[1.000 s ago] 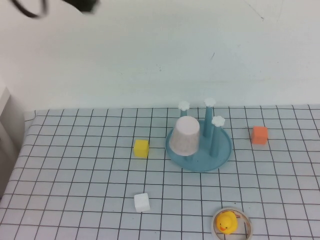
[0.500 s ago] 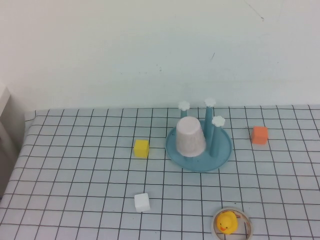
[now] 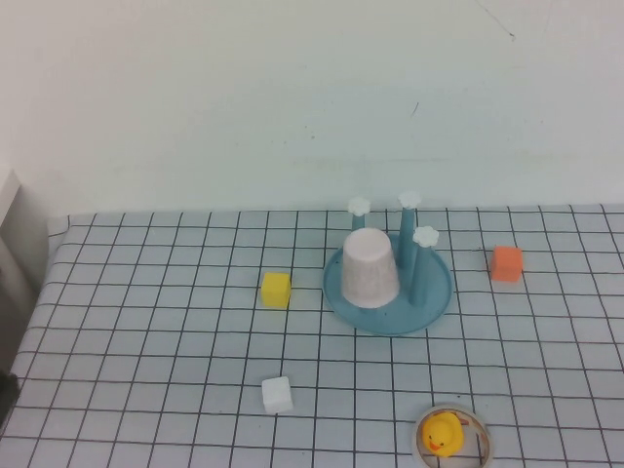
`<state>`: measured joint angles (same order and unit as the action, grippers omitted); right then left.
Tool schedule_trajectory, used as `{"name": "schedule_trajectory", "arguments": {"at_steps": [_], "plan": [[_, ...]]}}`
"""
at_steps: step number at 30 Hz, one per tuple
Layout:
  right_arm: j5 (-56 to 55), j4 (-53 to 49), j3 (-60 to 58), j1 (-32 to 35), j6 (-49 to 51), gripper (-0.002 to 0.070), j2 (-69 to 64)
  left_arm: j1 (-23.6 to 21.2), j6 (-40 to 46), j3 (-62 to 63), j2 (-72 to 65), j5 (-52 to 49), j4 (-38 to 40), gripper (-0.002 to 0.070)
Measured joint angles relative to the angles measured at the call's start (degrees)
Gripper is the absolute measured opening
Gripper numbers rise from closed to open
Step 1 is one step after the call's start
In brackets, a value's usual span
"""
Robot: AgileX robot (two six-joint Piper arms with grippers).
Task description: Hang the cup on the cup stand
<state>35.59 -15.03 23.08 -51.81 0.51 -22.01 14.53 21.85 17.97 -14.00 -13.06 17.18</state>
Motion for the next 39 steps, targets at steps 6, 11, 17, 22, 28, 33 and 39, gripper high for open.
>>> {"name": "schedule_trajectory", "arguments": {"at_steps": [6,11,17,22,28,33,39], "plan": [[0.0,0.0,0.0,0.0,0.0,-0.0001,0.0,0.0,-0.1,-5.4,0.0,0.2,0.0,0.0000],[0.0,0.0,0.0,0.0,0.0,-0.0001,0.0,0.0,-3.7,-8.8,0.0,2.9,0.8,0.0000],[-0.1,0.0,0.0,0.0,0.0,-0.0001,0.0,-0.3,-4.8,-9.3,2.7,2.3,1.0,0.0000],[-0.1,0.0,0.0,0.0,0.0,-0.0001,0.0,-3.9,-4.2,-9.3,9.5,-4.3,0.2,0.0000],[-0.2,0.0,0.0,0.0,0.0,-0.0001,0.0,-8.1,0.8,-13.5,14.5,-9.6,-1.3,0.0000],[-0.1,0.2,0.0,0.0,0.0,-0.0001,0.0,-9.1,1.4,-18.3,14.8,-8.1,-0.4,0.0000],[-0.2,0.3,0.0,0.0,0.0,-0.0001,0.0,-9.1,1.9,-18.6,14.8,-6.9,-0.2,0.0000]]}}
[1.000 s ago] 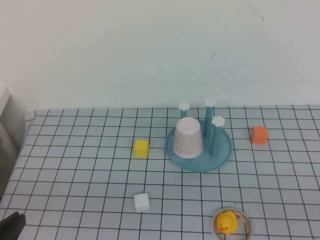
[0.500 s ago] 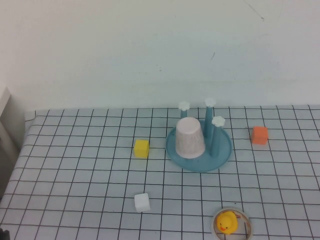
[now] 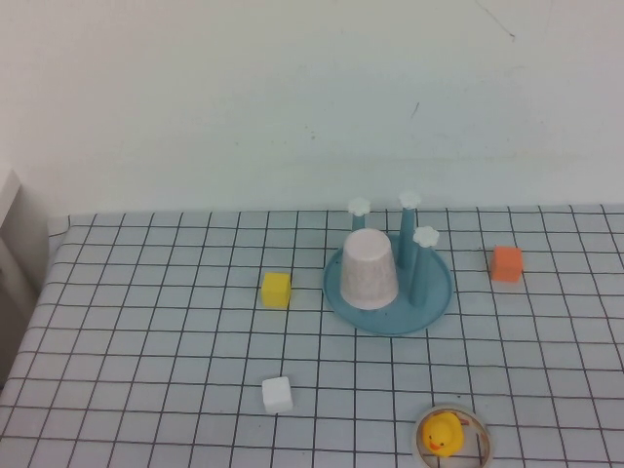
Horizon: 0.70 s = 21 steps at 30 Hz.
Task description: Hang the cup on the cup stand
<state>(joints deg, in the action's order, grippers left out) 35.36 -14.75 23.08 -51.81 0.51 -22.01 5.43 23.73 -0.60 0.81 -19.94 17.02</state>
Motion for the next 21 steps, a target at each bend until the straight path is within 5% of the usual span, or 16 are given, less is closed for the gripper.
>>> {"name": "schedule_trajectory", "arguments": {"at_steps": [5,13,21], "plan": [[0.0,0.0,0.0,0.0,0.0,-0.0001,0.0,0.0,-1.9,0.0,0.0,0.0,-0.8,0.0000],[0.0,0.0,0.0,0.0,0.0,-0.0001,0.0,0.0,-21.8,0.0,0.0,0.6,-11.7,0.0000],[0.0,0.0,0.0,0.0,0.0,-0.0001,0.0,0.0,-27.6,0.0,0.0,0.6,-15.0,0.0000]]}}
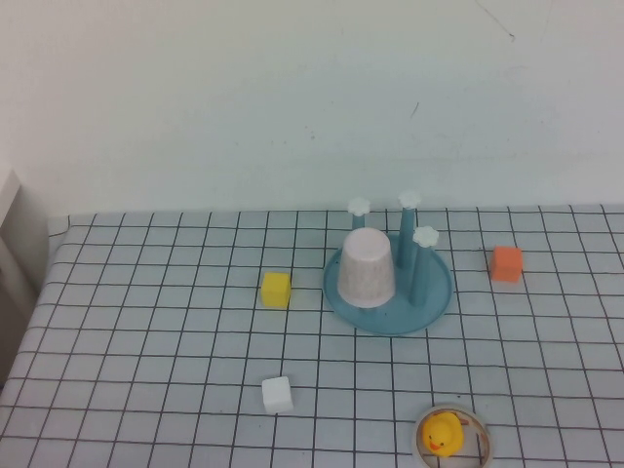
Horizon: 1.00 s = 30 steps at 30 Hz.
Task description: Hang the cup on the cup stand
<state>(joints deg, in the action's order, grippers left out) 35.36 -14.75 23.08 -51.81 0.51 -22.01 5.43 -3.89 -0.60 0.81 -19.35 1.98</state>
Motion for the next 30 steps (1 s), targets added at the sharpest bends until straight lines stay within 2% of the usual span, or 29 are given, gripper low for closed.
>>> {"name": "schedule_trajectory", "arguments": {"at_steps": [18,21,30], "plan": [[0.0,0.0,0.0,0.8,-0.5,-0.0001,0.5,0.0,-0.2,0.0,0.0,0.0,-0.3,0.0000],[-0.4,0.0,-0.2,6.1,-1.2,-0.0001,2.8,0.0,-0.2,0.0,0.0,0.0,-0.3,0.0000],[-11.5,0.0,-9.9,33.9,-1.2,-0.0001,12.1,0.0,-0.2,0.0,0.0,0.0,-0.4,0.0000]]}}
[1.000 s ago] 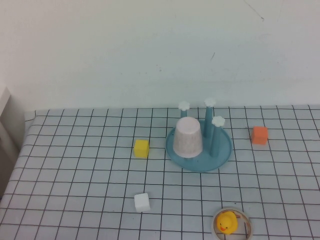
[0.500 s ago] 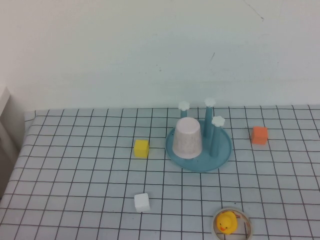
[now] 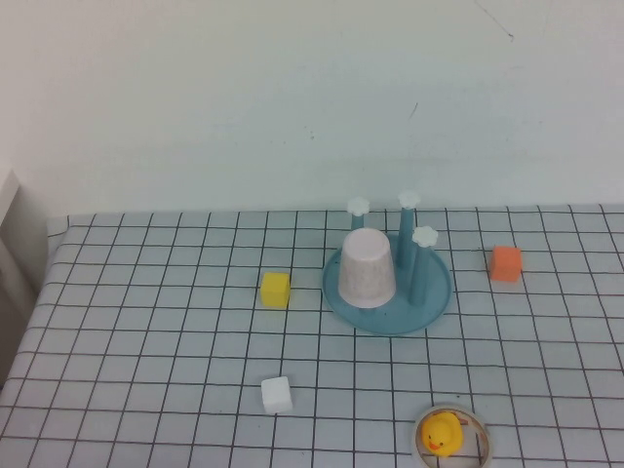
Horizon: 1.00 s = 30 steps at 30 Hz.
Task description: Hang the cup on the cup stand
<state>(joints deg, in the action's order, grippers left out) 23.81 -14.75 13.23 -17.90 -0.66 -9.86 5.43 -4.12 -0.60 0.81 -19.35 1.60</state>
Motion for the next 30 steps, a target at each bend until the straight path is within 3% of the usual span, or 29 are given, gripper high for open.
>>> {"name": "schedule_trajectory", "arguments": {"at_steps": [4,10,24,30], "plan": [[-4.7,0.4,-5.2,7.7,0.7,-0.0001,6.7,0.0,0.0,0.0,0.0,0.0,0.0,0.0000],[-6.2,0.9,-11.2,13.3,0.7,-0.0001,10.5,0.0,0.0,0.0,0.0,0.0,-0.1,0.0000],[-4.2,3.8,-14.3,14.0,0.7,-0.0001,10.5,0.0,0.0,0.0,0.0,0.0,-0.1,0.0000],[-4.2,8.9,-14.3,14.0,-5.1,-0.0001,10.5,0.0,0.7,0.0,0.0,0.0,-0.1,0.0000]]}}
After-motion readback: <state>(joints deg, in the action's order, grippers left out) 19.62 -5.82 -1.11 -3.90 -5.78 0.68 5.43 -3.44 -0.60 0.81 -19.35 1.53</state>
